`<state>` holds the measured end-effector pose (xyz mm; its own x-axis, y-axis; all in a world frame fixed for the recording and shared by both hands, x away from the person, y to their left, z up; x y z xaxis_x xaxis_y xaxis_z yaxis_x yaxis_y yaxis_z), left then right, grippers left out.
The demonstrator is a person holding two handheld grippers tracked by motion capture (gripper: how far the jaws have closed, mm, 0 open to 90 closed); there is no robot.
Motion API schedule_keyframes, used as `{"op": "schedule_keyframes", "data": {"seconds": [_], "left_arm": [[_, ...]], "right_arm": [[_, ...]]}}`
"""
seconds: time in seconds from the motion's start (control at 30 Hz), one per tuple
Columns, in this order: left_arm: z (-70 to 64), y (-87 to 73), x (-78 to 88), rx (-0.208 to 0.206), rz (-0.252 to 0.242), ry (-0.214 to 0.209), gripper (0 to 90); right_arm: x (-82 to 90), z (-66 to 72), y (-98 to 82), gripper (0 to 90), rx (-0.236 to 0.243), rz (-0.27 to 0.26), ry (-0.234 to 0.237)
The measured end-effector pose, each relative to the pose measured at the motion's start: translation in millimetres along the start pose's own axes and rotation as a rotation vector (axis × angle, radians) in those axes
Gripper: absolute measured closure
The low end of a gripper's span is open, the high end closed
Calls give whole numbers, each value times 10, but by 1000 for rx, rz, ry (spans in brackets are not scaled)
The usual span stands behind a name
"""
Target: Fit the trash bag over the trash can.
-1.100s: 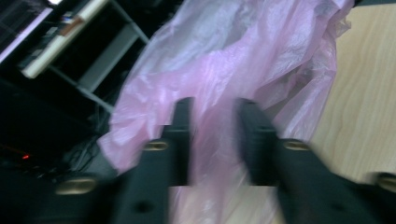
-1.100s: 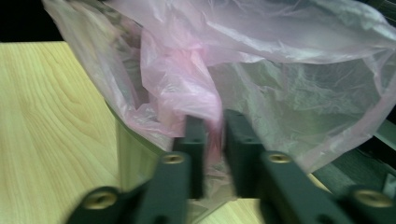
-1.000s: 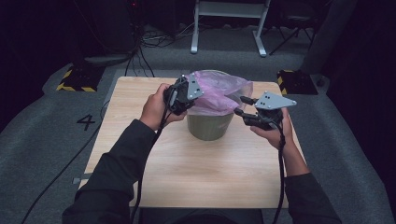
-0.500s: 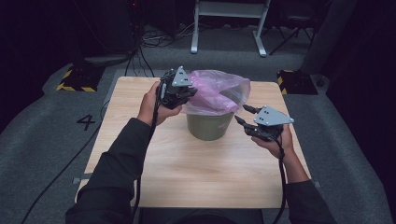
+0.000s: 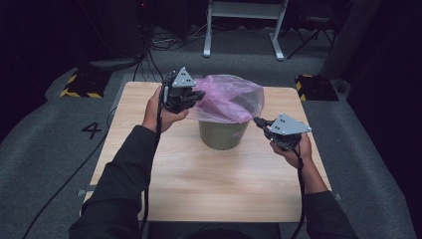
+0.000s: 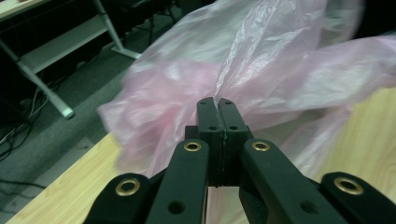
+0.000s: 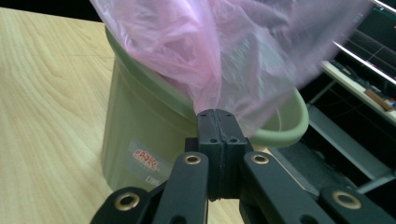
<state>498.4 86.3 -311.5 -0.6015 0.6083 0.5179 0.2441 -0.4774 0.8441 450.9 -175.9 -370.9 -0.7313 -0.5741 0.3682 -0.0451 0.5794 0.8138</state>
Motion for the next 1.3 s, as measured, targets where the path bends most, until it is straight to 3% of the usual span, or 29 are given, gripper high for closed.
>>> {"op": "schedule_keyframes", "data": {"seconds": [0.13, 0.23, 0.37, 0.4, 0.43, 0.5, 0.6, 0.67, 0.8, 0.87, 0.9, 0.97, 1.0, 1.17, 1.3], "left_arm": [[101, -44, 5, 34, -6, 4, 899], [169, -81, 13, 34, -6, 28, 899], [187, -110, 23, 50, -10, 6, 898], [167, -108, 21, 48, -11, -1, 899], [146, -103, 13, 38, -9, 3, 899], [92, -82, 0, 32, -10, -11, 899], [29, -59, -15, 14, -8, -12, 899], [0, -53, -25, 4, -3, -15, 899], [-42, -21, -29, -9, -10, -19, 899], [-55, -8, -32, -14, -11, -24, 899], [-54, -6, -36, -18, -10, -17, 899], [-15, -1, -32, -7, -22, -3, 899], [25, -5, -23, 0, -25, 14, 899], [302, -49, 5, 45, -32, 109, 900], [491, -74, -10, 73, -30, 178, 900]], "right_arm": [[33, -70, -94, 900, -24, 18, -9], [59, -124, -130, 900, -45, 19, -20], [123, -165, -126, 900, -48, 10, -38], [152, -149, -91, 875, -40, -14, -40], [182, -123, -40, 724, -35, -48, -40], [238, -31, 88, 645, -40, -118, 1], [285, 144, 250, 559, -5, -167, 50], [282, 252, 323, 506, 21, -183, 94], [149, 327, 422, 421, 39, -167, 95], [48, 331, 470, 459, 39, -145, 81], [-19, 333, 489, 536, 38, -126, 73], [-93, 325, 485, 819, 48, -99, 56], [-110, 313, 468, 893, 45, -87, 49], [-31, 175, 301, 900, -2, -47, 39], [55, 48, 136, 900, -3, 4, 55]]}}
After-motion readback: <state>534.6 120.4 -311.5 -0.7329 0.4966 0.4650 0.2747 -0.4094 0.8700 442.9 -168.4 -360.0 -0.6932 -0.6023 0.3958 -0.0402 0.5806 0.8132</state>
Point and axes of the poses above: each handheld gripper's, and its own axes: x roughly backward along the jaws, y roughly out of its top, z roughly to its left, the point moved 6 cm from there along -x, roughly forward along the jaws, and after that the axes turned 2 degrees about z, right-handed, at the moved point
